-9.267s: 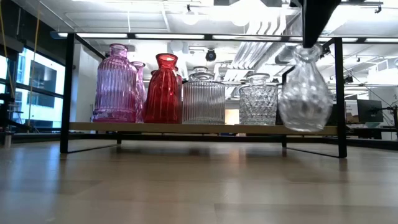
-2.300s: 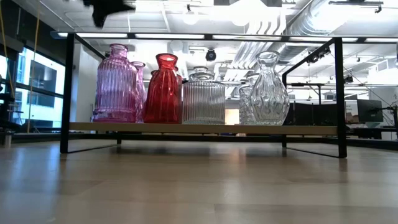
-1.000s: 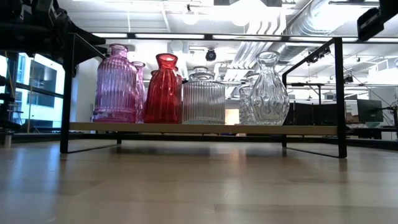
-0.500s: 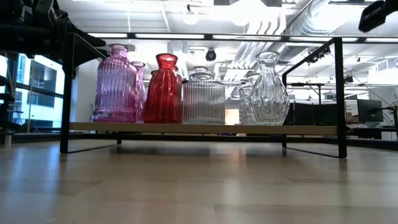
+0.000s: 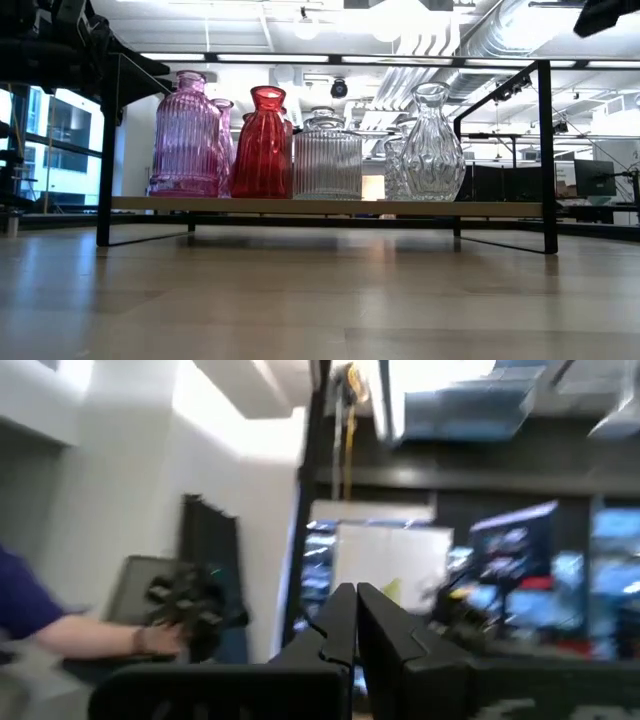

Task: Sort vases onto shelf
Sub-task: Return to Home Position

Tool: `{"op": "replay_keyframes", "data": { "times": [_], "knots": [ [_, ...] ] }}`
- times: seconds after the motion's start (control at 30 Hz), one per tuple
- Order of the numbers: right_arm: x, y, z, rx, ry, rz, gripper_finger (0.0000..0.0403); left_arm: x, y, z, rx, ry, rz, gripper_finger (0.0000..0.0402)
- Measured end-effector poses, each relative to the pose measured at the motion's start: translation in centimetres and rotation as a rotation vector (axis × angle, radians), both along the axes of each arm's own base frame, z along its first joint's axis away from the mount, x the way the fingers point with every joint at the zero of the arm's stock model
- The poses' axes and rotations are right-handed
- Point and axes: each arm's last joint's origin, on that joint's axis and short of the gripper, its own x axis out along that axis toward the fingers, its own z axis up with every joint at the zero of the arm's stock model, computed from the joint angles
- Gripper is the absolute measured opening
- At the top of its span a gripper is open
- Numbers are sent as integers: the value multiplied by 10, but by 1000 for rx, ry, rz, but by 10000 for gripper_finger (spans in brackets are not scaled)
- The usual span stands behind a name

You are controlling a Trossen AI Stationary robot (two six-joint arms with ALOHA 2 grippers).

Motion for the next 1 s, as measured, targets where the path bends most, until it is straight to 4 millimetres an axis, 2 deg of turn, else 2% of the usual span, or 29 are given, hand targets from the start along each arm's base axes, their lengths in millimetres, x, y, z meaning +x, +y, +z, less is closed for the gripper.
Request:
{"op": "replay_keyframes", "data": {
  "times": [0.17, 0.3, 0.57, 0.67, 0.87, 1.0],
  "knots": [
    [11, 0, -14, 100, 174, 125, 0, 0, 0, 0, -1, 0, 0, 115],
    [19, -7, -22, 186, 282, 115, 0, 0, 0, 0, 0, 0, 0, 115],
    [23, -20, -17, 37, 170, 110, 0, 0, 0, 0, 15, 5, 1, 115],
    [26, -28, -18, 48, 183, 42, 0, 0, 0, 0, 16, 5, 1, 115],
    [28, -40, -18, 59, 196, 26, 0, 0, 0, 0, 25, 9, -2, 115],
    [28, -47, -19, 75, 214, 46, 0, 1, -4, -1, 136, 41, -127, 115]
  ]
}}
